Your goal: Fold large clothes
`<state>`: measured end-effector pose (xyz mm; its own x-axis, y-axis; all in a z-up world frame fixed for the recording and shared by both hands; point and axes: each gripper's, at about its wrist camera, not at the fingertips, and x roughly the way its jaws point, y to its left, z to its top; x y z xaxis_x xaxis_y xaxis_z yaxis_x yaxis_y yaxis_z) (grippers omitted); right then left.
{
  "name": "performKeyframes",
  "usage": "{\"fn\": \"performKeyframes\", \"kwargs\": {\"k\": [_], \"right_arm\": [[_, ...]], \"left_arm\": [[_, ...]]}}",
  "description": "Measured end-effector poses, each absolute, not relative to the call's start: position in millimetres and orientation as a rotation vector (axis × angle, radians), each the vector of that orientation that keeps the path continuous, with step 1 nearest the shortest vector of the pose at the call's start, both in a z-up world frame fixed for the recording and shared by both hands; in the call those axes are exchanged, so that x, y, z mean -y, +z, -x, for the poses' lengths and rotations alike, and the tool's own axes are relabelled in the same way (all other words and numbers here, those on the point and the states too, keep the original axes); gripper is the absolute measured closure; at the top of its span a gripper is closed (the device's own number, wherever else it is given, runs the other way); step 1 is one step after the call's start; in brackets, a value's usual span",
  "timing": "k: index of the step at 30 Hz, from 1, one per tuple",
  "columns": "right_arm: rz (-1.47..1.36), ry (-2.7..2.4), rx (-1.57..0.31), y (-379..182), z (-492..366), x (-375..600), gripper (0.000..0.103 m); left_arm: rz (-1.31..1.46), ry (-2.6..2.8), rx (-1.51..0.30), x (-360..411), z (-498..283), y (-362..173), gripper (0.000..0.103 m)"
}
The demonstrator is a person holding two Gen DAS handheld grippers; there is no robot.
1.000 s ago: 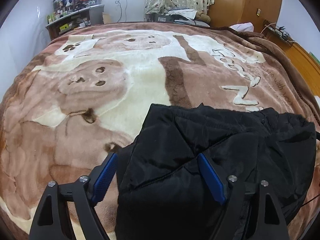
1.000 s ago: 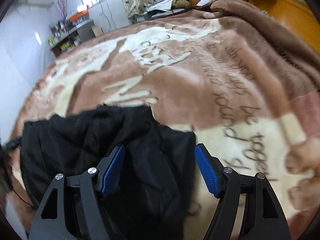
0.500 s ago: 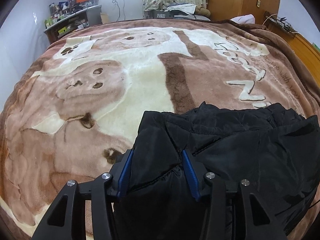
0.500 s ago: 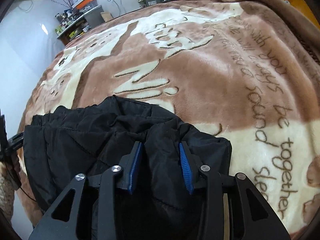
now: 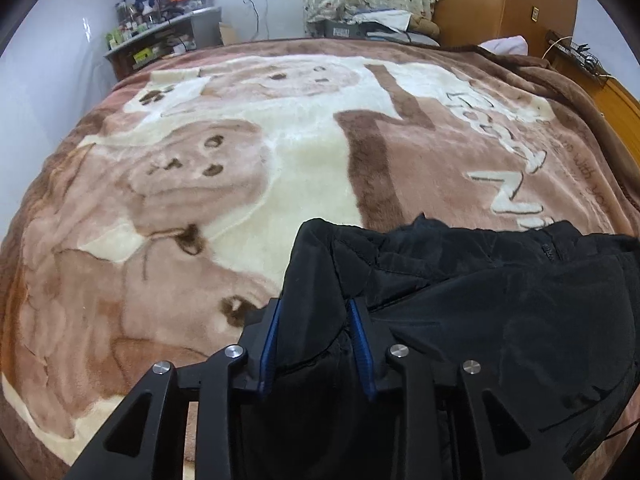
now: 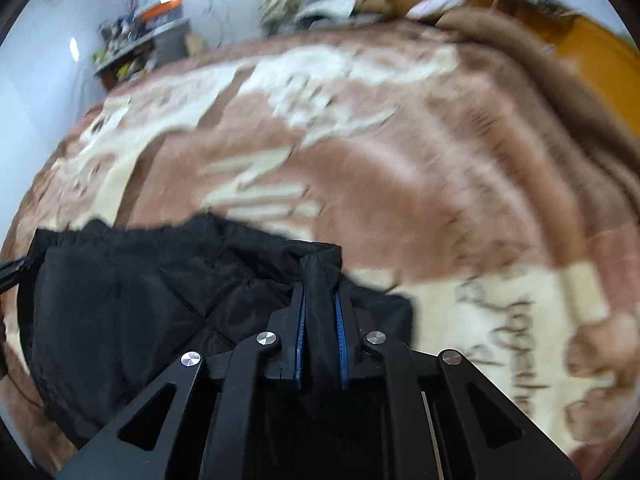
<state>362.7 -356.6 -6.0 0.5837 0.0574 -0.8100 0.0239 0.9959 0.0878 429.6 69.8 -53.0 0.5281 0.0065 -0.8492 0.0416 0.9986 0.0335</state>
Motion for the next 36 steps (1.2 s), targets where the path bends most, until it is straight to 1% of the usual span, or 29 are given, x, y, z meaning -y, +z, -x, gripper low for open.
{"fn": "performKeyframes", "kwargs": {"k": [2,4,7,9,11,14,17,19,20,22,23,24,25,29,32,33,34,36], "right_arm": [[-0.050,-0.019,-0.906,6,-356,353,0.091],[0.058,-0.065,-0.902,1,-362,340,0.091],[0.098,-0.105,-1.027,-35,-385,332,0.091],[0.103,-0.108,-1.121,-61,-396,328,0.091],[0.167,-0.113,-1.176,-80,-400,321,0.090],[0.228,-0.120,-1.228,-92,-404,314,0.090],[0.260,-0.114,-1.285,-94,-409,312,0.088],[0.243,-0.138,-1.298,-90,-412,314,0.085],[0.240,-0.156,-1.294,-85,-412,315,0.083],[0.184,-0.195,-1.227,-62,-405,319,0.072],[0.122,-0.195,-1.194,-50,-401,323,0.068],[0.075,-0.207,-1.173,-41,-398,327,0.059],[0.041,-0.222,-1.149,-32,-393,331,0.053],[0.046,-0.230,-0.981,19,-362,318,0.049],[0.077,-0.108,-0.861,46,-329,286,0.047],[0.072,-0.063,-0.849,49,-321,275,0.045],[0.067,-0.017,-0.849,49,-313,265,0.043],[0.063,0.054,-0.854,43,-300,241,0.043]], "left_arm": [[-0.117,-0.012,-0.978,-60,-428,-50,0.070],[-0.178,0.009,-0.977,-49,-435,-57,0.070],[-0.220,0.028,-1.038,-40,-450,-81,0.070],[-0.291,0.033,-1.049,-31,-454,-91,0.069],[-0.359,0.034,-1.042,-22,-455,-96,0.069],[-0.339,0.035,-1.080,-24,-461,-103,0.069],[-0.329,0.041,-1.101,-23,-463,-105,0.069],[-0.305,0.044,-1.093,-25,-462,-98,0.066],[-0.278,0.043,-1.091,-29,-460,-93,0.064],[-0.193,0.035,-1.092,-41,-457,-80,0.061],[-0.168,0.023,-1.083,-44,-455,-74,0.061],[-0.142,0.019,-1.072,-50,-451,-66,0.059],[-0.114,0.017,-1.059,-55,-446,-56,0.058],[-0.057,0.019,-0.967,-70,-419,-15,0.057],[0.046,-0.081,-0.910,-70,-388,12,0.049],[0.059,-0.139,-0.889,-63,-376,17,0.044],[0.040,-0.169,-0.876,-51,-365,18,0.040],[0.005,-0.219,-0.896,-29,-352,13,0.040]]}}
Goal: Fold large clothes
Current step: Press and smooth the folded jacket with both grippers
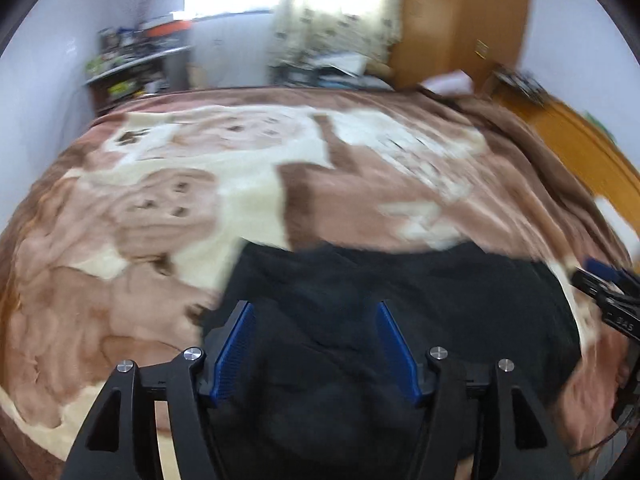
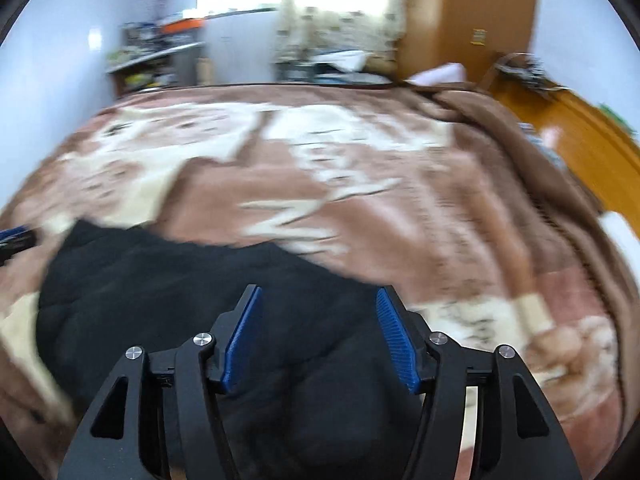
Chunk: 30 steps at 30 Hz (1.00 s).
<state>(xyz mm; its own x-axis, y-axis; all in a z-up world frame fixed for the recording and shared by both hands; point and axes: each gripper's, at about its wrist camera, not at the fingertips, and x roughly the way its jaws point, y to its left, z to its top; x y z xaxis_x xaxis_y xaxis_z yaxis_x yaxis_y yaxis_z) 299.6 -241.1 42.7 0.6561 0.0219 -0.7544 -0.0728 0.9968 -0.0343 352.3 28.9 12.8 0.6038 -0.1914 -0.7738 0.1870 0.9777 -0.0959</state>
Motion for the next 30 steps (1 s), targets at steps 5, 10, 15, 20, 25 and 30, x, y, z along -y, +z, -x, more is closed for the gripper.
{"fn": "performKeyframes", "kwargs": {"k": [5,10,15,20,25,30], "right_arm": [[0.121,0.132,-0.896,6,-292,193,0.043],[0.061,0.103,-1.047,-48,-320,187,0.042],[0.036,0.113,-1.107,-83,-335,193,0.039],[0.100,0.068,-1.123,-105,-340,182,0.038],[0.078,0.081,-1.133,-101,-339,186,0.038],[0.023,0.114,-1.069,-58,-322,205,0.039]], "left_arm": [[-0.059,-0.275,-0.960,30,-340,-32,0.040],[-0.021,-0.187,-1.073,37,-367,-79,0.038],[-0.097,-0.178,-1.081,41,-378,-102,0.035],[-0.068,-0.157,-1.098,40,-382,-124,0.035],[-0.057,-0.180,-1.143,38,-388,-119,0.035],[-0.057,-0.140,-1.061,19,-373,-78,0.035]]}}
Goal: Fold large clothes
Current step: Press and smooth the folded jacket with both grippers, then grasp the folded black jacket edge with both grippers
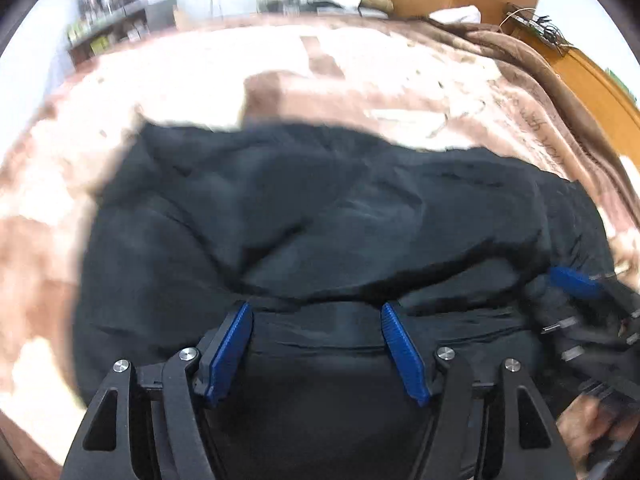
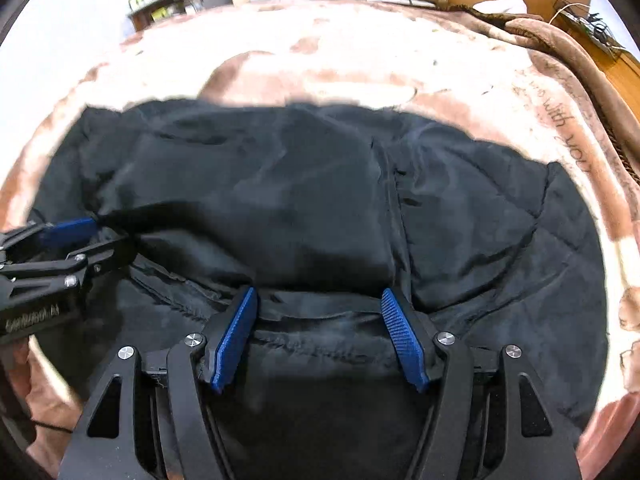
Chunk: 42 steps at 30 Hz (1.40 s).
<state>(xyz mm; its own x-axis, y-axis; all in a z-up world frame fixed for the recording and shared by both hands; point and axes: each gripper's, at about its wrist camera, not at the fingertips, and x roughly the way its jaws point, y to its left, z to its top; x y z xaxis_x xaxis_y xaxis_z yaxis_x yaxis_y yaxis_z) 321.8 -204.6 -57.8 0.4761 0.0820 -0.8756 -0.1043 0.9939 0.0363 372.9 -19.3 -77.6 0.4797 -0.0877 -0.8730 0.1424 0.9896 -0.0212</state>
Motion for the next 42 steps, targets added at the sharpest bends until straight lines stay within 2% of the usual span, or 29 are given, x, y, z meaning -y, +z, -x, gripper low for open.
{"fn": "performKeyframes", "kwargs": {"k": [3,5,8,12,18,23,27,31,38,42], "right_arm": [[0.060,0.076,-0.994,-34,-302,225,0.038],[0.065,0.053,-0.997,-33,-297,240,0.038],[0.062,0.009,-1.055,-54,-300,265,0.039],[0.015,0.015,-1.125,-94,-313,270,0.038],[-0.015,0.019,-1.152,-108,-321,272,0.038],[0.008,0.025,-1.135,-85,-316,270,0.038],[0.032,0.017,-1.037,-43,-293,279,0.038],[-0.011,-0.015,-1.007,-29,-274,305,0.038],[-0.050,-0.040,-1.110,-74,-279,323,0.038],[-0.064,-0.049,-1.161,-97,-293,318,0.034]], "left_arm": [[-0.116,-0.065,-0.978,-3,-363,-60,0.035],[-0.162,-0.024,-1.022,-14,-366,-70,0.035],[-0.151,-0.006,-1.064,-25,-370,-93,0.035],[-0.219,0.022,-1.030,-10,-368,-114,0.034],[-0.134,-0.016,-1.080,-25,-373,-122,0.034],[-0.113,-0.017,-1.069,-26,-368,-99,0.035],[-0.084,-0.025,-1.025,-45,-353,-72,0.035],[-0.114,0.044,-1.005,-62,-337,-63,0.034],[-0.156,0.059,-1.079,-66,-339,-106,0.032],[-0.183,0.073,-1.093,-60,-349,-119,0.032]]}}
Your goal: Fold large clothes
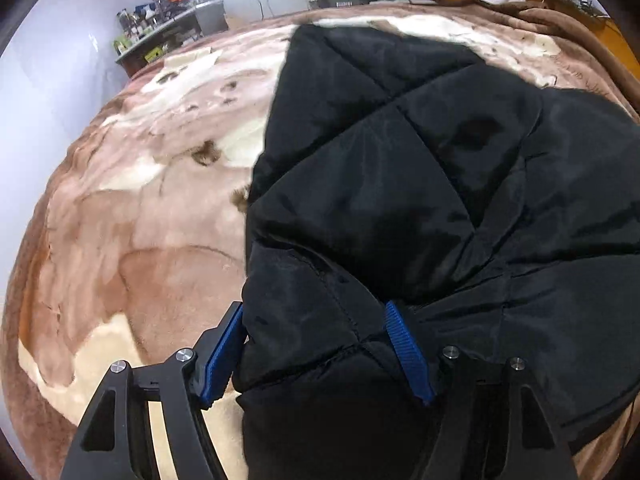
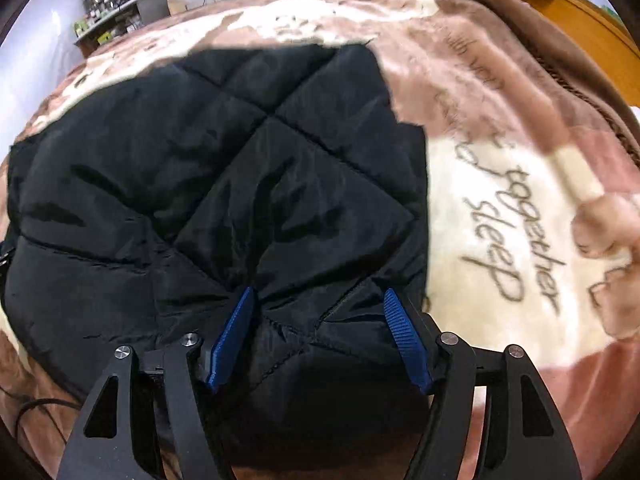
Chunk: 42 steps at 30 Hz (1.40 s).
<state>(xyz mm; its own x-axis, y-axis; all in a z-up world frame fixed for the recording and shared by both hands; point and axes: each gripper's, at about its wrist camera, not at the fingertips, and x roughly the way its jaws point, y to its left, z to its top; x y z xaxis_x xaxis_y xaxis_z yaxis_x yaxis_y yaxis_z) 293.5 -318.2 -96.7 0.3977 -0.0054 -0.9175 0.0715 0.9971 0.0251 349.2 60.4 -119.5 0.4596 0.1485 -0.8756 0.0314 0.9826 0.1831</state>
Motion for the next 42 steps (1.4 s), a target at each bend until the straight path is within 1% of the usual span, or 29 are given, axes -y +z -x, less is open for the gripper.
{"fn": "performKeyframes", "kwargs": {"k": [2,4,8,11,12,14,16,18,22,24,26,29,33,35,37,42], "right_arm": [[-0.058,-0.065,-1.163,-97,-292,318,0.033],[-0.052,-0.067,-1.171,-96,-292,319,0.033],[-0.049,-0.056,-1.169,-80,-296,324,0.033],[-0.095,-0.035,-1.096,-53,-281,336,0.031],[-0.118,-0.026,-1.084,-47,-276,340,0.031],[-0.157,-0.016,-1.081,-40,-269,353,0.031],[-0.173,-0.030,-1.087,-37,-265,369,0.028],[-0.199,-0.045,-1.104,-40,-264,384,0.027],[-0.344,-0.045,-1.123,-49,-269,405,0.026],[-0.378,0.000,-1.138,-55,-268,401,0.026],[-0.385,0.044,-1.158,-60,-273,404,0.026],[-0.467,0.093,-1.169,-69,-277,406,0.025],[-0.556,0.157,-1.181,-82,-279,413,0.025],[-0.565,0.185,-1.194,-87,-282,413,0.022],[-0.577,0.218,-1.203,-91,-284,413,0.014],[-0.594,0.320,-1.228,-101,-290,407,0.012]], "left_arm": [[-0.148,0.076,-1.106,-63,-350,-120,0.032],[-0.142,0.076,-1.117,-65,-350,-118,0.028],[-0.100,0.043,-1.123,-74,-347,-105,0.028],[-0.036,0.001,-1.117,-95,-343,-92,0.021],[-0.016,-0.008,-1.121,-102,-342,-89,0.017],[0.016,-0.036,-1.138,-112,-343,-85,0.015],[0.034,-0.082,-1.162,-118,-344,-83,0.015],[0.068,-0.112,-1.194,-122,-348,-83,0.014],[0.161,-0.175,-1.243,-137,-357,-86,0.013],[0.204,-0.212,-1.249,-146,-360,-89,0.007],[0.256,-0.283,-1.264,-149,-362,-91,0.006],[0.211,-0.298,-1.274,-146,-366,-94,0.004],[0.239,-0.392,-1.325,-141,-374,-108,0.004],[0.254,-0.388,-1.328,-142,-379,-113,0.003],[0.292,-0.383,-1.339,-146,-385,-121,0.001],[0.309,-0.400,-1.348,-149,-389,-133,0.001]]}}
